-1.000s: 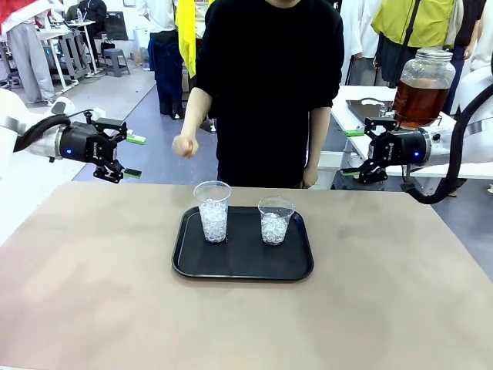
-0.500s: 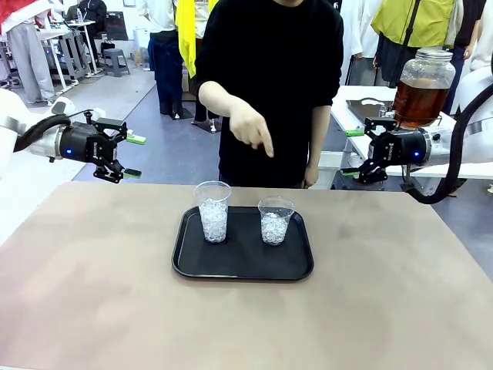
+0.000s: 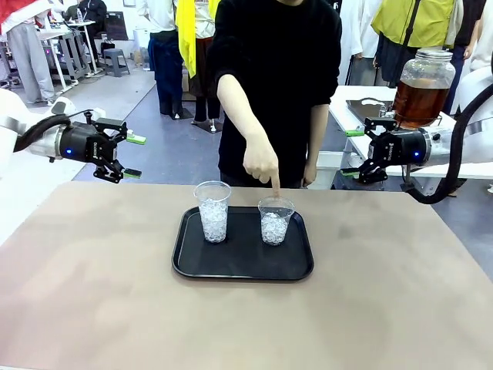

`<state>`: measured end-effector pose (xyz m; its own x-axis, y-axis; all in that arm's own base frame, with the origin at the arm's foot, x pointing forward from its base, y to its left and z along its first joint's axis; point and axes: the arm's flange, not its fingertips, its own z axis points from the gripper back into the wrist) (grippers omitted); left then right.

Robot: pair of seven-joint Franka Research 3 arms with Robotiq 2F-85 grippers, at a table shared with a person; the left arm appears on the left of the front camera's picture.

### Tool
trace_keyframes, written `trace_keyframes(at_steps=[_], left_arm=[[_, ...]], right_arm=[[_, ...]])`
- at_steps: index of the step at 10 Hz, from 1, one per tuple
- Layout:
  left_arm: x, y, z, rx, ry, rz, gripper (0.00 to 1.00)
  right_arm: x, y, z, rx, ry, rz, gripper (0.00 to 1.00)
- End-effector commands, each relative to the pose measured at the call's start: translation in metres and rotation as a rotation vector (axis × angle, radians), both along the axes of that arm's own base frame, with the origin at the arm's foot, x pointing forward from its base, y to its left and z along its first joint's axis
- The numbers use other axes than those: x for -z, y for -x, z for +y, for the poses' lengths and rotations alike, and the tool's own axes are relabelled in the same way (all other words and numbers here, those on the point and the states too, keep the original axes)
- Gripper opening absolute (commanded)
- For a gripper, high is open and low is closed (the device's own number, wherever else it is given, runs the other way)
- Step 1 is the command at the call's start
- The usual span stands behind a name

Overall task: Pour the drink into the iced cup.
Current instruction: Pick up the iced cup indicated by the human and present it to them.

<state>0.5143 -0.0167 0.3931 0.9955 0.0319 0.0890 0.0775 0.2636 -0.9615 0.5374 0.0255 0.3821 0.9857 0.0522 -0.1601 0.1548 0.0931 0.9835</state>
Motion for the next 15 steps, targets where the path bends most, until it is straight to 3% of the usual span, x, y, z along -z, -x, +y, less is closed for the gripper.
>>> trace_keyframes(at_steps=[1, 6, 7, 11, 12, 13, 15], left_arm=[[-0.001, 0.000, 0.000, -0.001, 0.000, -0.001, 1.00], [-0.001, 0.000, 0.000, -0.001, 0.000, -0.001, 1.00], [-0.001, 0.000, 0.000, -0.001, 0.000, -0.001, 1.00], [-0.001, 0.000, 0.000, -0.001, 0.000, -0.001, 1.00], [-0.001, 0.000, 0.000, -0.001, 0.000, -0.001, 1.00], [-0.001, 0.000, 0.000, -0.001, 0.000, -0.001, 1.00], [-0.001, 0.000, 0.000, -0.001, 0.000, -0.001, 1.00]], right_arm=[[-0.002, -0.001, -0.001, 0.004, 0.000, -0.004, 1.00], [0.000, 0.000, 0.000, 0.000, 0.000, 0.000, 1.00], [-0.005, 0.002, 0.001, -0.012, -0.003, -0.077, 1.00], [-0.001, 0.027, 0.002, 0.071, -0.006, -0.657, 1.00], [-0.001, 0.031, 0.004, 0.122, 0.023, -0.769, 1.00], [-0.003, 0.035, 0.004, 0.159, 0.045, -0.854, 1.00], [0.000, 0.032, 0.002, 0.130, 0.056, -0.922, 1.00]])
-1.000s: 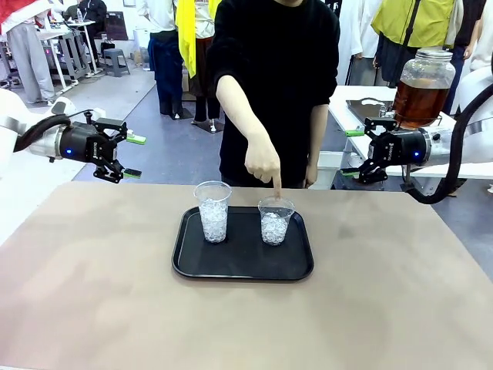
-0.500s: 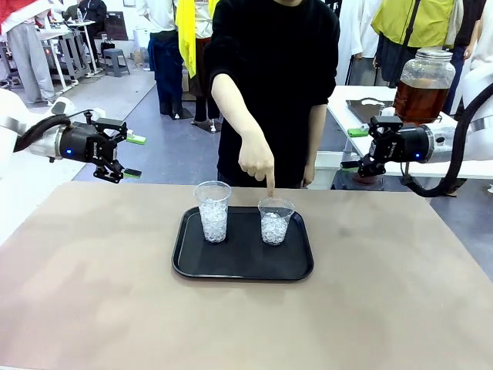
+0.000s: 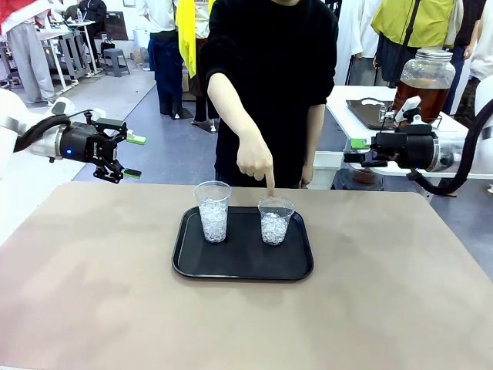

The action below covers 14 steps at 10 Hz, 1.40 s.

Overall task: Pour the drink into the iced cup.
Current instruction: Pick up the iced cup indicated by the human and present it to them.

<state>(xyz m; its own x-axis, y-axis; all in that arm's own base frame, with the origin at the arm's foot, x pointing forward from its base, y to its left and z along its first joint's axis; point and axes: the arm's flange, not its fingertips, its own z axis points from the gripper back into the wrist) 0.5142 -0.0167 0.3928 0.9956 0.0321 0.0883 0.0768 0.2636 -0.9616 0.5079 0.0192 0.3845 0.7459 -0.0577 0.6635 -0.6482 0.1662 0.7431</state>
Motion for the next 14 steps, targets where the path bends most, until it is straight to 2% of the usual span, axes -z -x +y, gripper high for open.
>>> trace_keyframes(at_steps=[1, 2, 6, 7, 9, 11, 14], left_arm=[[-0.001, 0.000, 0.000, -0.001, 0.000, -0.002, 1.00], [-0.001, 0.000, 0.000, -0.001, 0.000, -0.002, 1.00], [-0.001, 0.000, 0.000, -0.001, 0.000, -0.002, 1.00], [-0.001, 0.000, 0.000, -0.001, 0.000, -0.002, 1.00], [-0.001, 0.000, 0.000, -0.001, 0.000, -0.002, 1.00], [-0.001, 0.000, 0.000, -0.001, 0.000, -0.002, 1.00], [-0.001, 0.000, 0.000, -0.001, 0.000, -0.002, 1.00]], right_arm=[[0.002, 0.003, 0.005, -0.040, 0.014, 0.010, 1.00], [0.000, 0.000, 0.000, 0.000, 0.000, 0.000, 1.00], [0.003, 0.001, 0.001, -0.006, 0.005, -0.001, 1.00], [0.004, 0.002, 0.006, -0.007, 0.004, -0.187, 1.00], [0.021, 0.006, 0.014, -0.019, 0.011, -0.433, 1.00], [0.036, 0.007, 0.024, -0.037, 0.041, -0.578, 1.00], [0.067, 0.013, 0.035, -0.075, 0.046, -0.721, 1.00]])
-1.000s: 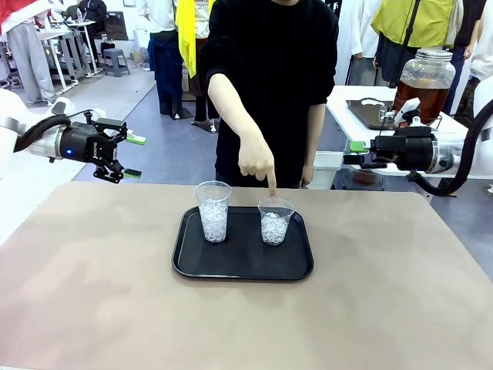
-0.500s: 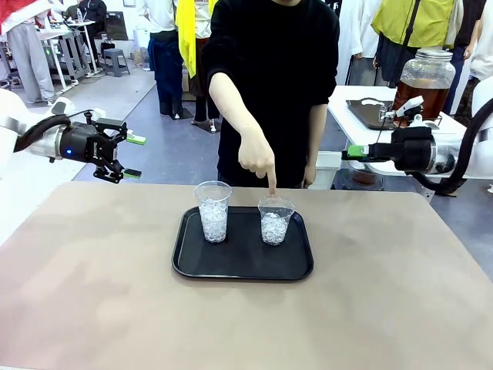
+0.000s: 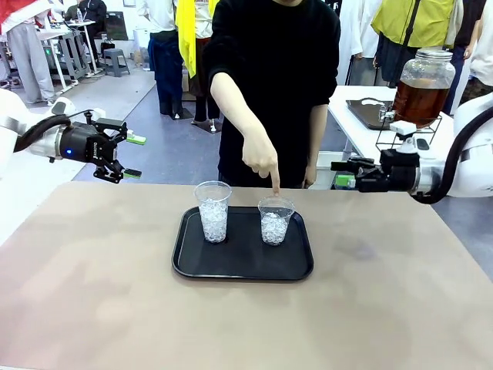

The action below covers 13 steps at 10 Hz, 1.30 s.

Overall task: Pour the drink into the iced cup.
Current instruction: Pick up the iced cup indicated by the human and present it to them.

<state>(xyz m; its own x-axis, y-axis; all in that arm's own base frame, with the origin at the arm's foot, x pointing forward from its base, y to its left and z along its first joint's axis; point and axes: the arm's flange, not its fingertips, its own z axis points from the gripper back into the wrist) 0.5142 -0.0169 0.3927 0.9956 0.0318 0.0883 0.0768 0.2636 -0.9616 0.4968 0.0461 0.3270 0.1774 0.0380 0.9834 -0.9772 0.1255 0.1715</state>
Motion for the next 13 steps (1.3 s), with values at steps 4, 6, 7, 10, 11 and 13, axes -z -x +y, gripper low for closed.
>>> trace_keyframes(at_steps=[4, 6, 7, 10, 11, 13], left_arm=[[-0.001, 0.000, 0.000, -0.001, 0.000, -0.002, 1.00], [-0.001, 0.000, 0.000, -0.001, 0.000, -0.002, 1.00], [-0.001, 0.000, 0.000, -0.001, 0.000, -0.002, 1.00], [-0.001, 0.000, 0.000, -0.001, 0.000, -0.002, 1.00], [-0.001, 0.000, 0.000, -0.001, 0.000, -0.002, 1.00], [-0.001, 0.000, 0.000, -0.001, 0.000, -0.002, 1.00]], right_arm=[[0.040, 0.004, 0.023, -0.064, 0.070, -0.100, 1.00], [0.043, 0.003, 0.023, -0.052, 0.060, -0.060, 1.00], [0.043, 0.006, 0.021, -0.057, 0.043, -0.059, 1.00], [0.043, 0.006, 0.021, -0.057, 0.043, -0.059, 1.00], [0.045, 0.006, 0.020, -0.055, 0.047, -0.055, 1.00], [0.063, -0.005, 0.030, -0.014, 0.035, -0.104, 1.00]])
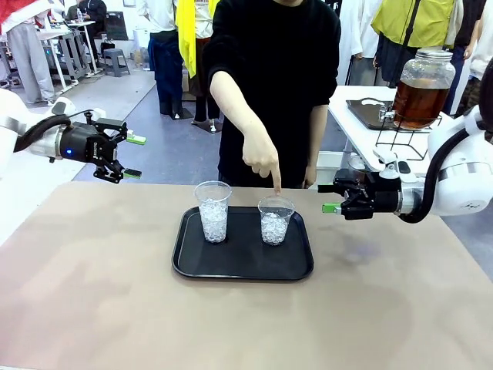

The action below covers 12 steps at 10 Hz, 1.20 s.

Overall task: Pour the drink into the iced cup.
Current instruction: Pick up the iced cup indicated by the human and present it to them.

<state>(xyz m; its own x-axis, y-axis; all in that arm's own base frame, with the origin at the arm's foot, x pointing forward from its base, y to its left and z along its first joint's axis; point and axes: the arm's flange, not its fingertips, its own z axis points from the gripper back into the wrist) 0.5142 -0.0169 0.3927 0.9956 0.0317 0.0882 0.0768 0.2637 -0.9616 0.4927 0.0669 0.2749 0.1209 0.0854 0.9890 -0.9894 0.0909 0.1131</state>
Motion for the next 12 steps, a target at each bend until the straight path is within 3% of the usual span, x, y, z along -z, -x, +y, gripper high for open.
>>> trace_keyframes(at_steps=[1, 5, 12], left_arm=[[-0.001, 0.000, 0.000, -0.001, 0.000, -0.002, 1.00], [-0.001, 0.000, 0.000, -0.001, 0.000, -0.002, 1.00], [-0.001, 0.000, 0.000, -0.001, 0.000, -0.002, 1.00]], right_arm=[[0.017, -0.013, 0.014, 0.026, -0.015, -0.059, 1.00], [0.040, -0.020, 0.031, -0.025, 0.004, -0.104, 1.00], [0.069, -0.022, 0.045, -0.063, -0.012, -0.045, 1.00]])
